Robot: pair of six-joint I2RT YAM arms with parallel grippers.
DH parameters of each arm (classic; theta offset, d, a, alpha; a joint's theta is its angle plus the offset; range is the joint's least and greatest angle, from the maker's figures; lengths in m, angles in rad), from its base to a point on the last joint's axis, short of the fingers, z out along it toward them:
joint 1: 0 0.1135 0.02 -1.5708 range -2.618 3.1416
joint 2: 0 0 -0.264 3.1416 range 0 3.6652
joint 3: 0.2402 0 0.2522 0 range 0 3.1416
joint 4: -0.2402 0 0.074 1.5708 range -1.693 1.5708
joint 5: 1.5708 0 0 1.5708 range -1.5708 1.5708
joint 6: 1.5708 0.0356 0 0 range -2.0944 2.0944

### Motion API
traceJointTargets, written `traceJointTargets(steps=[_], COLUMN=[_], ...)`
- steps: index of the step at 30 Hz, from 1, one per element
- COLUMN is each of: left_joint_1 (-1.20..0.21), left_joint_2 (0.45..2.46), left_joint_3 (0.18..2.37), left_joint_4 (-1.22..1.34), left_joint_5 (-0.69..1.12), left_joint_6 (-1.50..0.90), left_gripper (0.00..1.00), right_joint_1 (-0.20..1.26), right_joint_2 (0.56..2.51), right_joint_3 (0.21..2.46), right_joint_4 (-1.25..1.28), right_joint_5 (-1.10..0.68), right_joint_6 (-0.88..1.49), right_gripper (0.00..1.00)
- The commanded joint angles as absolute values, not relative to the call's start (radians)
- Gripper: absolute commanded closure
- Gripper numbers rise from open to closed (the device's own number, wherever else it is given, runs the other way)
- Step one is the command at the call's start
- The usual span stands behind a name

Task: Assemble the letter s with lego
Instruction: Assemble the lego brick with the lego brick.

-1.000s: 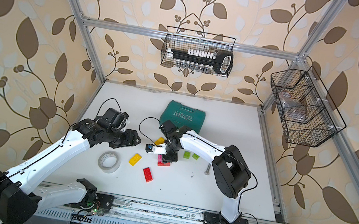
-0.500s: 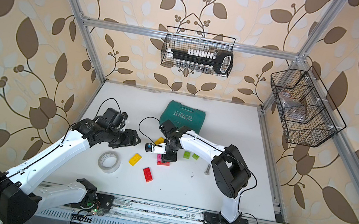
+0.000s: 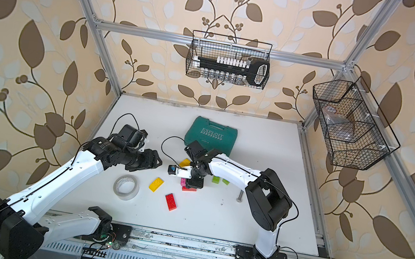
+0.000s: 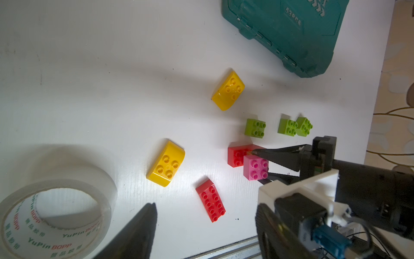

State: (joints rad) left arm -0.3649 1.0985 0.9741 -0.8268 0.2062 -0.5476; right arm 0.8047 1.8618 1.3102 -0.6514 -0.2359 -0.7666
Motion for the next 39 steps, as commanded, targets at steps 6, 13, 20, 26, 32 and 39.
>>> traceJointTargets(steps=[6, 13, 20, 26, 32, 39], left_joint_1=[-0.353, -0.353, -0.353, -0.353, -0.353, -0.354], left_joint_2=[1.074, 1.078, 1.086, 1.088, 1.093, 1.097], left_joint_3=[1.000, 1.007, 1.016, 1.020, 1.027, 1.034], left_joint_4=[-0.838, -0.838, -0.839, -0.839, -0.839, -0.844], left_joint_5=[0.209, 0.213, 0.216, 0.217, 0.219, 0.221], left_joint_6=[-0.529, -0.529, -0.529, -0.531, -0.531, -0.533], left_gripper=[0.28, 0.28, 0.28, 0.28, 0.28, 0.28], right_joint_1=[0.772, 0.753, 0.731, 0.711, 0.677, 0.664], right_joint_2=[1.824, 1.789, 1.745, 1.711, 1.670, 1.643], right_joint_3=[1.247, 1.187, 1.124, 1.071, 1.006, 0.950], right_joint_4=[-0.649, -0.586, -0.538, -0.503, -0.455, -0.407], right_joint_5=[-0.240, -0.269, -0.285, -0.299, -0.309, -0.314], right_joint_6=[-0.739, -0.723, -0.726, -0.737, -0.744, -0.744], right_gripper=[0.94, 0.95, 0.97, 0.97, 0.98, 0.98])
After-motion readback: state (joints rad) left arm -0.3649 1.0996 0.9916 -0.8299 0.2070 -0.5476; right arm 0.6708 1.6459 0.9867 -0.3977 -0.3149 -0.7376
